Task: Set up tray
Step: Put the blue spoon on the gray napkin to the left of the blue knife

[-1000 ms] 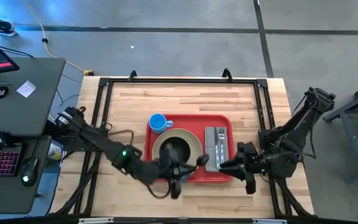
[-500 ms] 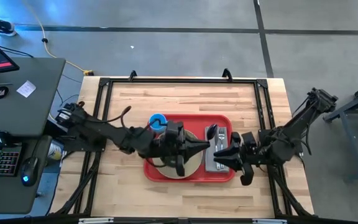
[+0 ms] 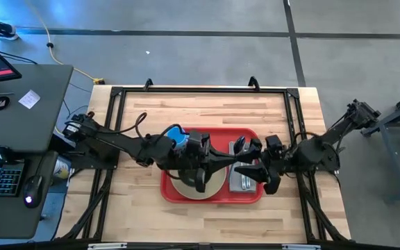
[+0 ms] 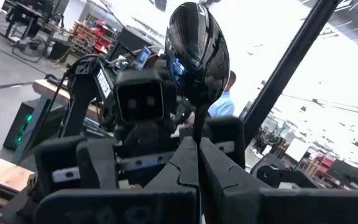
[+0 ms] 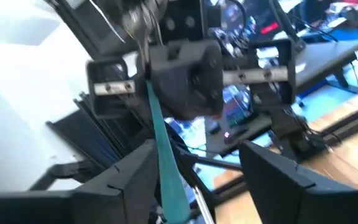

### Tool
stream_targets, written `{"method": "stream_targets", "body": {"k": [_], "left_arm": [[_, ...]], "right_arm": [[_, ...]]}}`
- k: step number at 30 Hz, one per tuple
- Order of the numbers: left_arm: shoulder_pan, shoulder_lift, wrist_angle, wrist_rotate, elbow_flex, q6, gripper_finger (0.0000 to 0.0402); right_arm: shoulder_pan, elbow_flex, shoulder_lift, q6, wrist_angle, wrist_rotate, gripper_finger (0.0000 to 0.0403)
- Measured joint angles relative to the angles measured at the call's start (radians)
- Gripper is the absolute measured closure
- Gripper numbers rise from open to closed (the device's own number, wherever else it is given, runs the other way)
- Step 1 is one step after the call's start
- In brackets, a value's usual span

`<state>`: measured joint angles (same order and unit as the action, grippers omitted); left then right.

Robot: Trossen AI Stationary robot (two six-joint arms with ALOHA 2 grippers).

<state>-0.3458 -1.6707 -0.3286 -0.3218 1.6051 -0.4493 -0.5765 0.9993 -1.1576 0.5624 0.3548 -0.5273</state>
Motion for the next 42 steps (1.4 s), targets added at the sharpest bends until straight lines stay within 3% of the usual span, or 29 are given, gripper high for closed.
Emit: {"method": "stream_targets", "body": {"k": [7, 33, 42], "left_arm": [[0.0, 0.0, 0.016, -0.007, 0.0, -0.004, 0.0375], [0.008, 0.0, 0.103, -0.028, 0.0, -0.179, 0.0375], [0.014, 0.0, 0.104, -0.026, 0.0, -0.188, 0.0375]], "right_arm": [[0.035, 0.0, 0.0, -0.013, 0.058, 0.117, 0.018], [0.034, 0.0, 0.0, -0.096, 0.031, 0.138, 0.0276], [0.036, 0.0, 0.0, -0.099, 0.007, 0.155, 0.0334]]}}
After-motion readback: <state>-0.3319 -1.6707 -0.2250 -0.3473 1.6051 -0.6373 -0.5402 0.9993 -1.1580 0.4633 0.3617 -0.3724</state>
